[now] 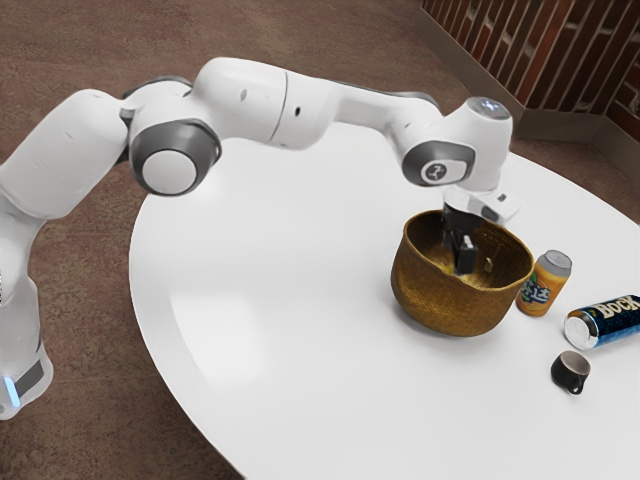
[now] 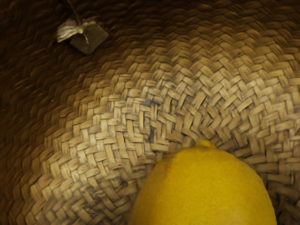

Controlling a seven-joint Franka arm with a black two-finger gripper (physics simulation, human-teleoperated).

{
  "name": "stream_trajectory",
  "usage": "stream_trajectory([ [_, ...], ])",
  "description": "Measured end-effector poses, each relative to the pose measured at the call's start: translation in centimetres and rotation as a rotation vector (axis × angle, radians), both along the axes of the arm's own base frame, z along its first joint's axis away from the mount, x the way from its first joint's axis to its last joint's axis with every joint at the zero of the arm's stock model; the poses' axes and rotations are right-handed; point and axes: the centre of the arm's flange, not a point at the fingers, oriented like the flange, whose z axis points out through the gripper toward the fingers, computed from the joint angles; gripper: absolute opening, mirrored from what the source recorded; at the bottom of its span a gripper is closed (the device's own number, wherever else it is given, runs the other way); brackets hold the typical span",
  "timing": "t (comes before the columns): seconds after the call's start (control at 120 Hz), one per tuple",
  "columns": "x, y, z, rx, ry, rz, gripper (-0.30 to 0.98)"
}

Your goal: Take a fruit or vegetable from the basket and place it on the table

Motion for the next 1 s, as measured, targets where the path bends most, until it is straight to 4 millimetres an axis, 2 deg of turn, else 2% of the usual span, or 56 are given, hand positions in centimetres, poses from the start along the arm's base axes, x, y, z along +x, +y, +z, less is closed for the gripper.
stream_trajectory([
  [0.092,0.2,0.1,-0.4,-0.009,0.001,-0.003,0.66],
  [0.25,0.7,0.1,-2.8,-0.013,0.020,-0.004,0.67],
  [0.35,0.8,0.2,-3.3,-0.014,0.023,-0.004,0.67],
  [0.517,0.8,0.2,-3.1,-0.008,0.017,-0.007,0.49],
  [0.85,0.7,0.3,-3.9,0.004,0.051,-0.015,0.39],
  [0.883,0.5,0.3,-3.7,0.007,0.065,-0.020,0.32],
  [0.9,0.4,0.3,-3.4,0.008,0.070,-0.021,0.25],
  [0.942,0.3,0.4,-1.8,0.014,0.069,-0.016,0.14],
  [0.958,0.2,0.5,-1.0,0.018,0.066,-0.015,0.21],
  [1.0,-0.2,0.6,1.6,0.029,0.054,-0.012,0.20],
])
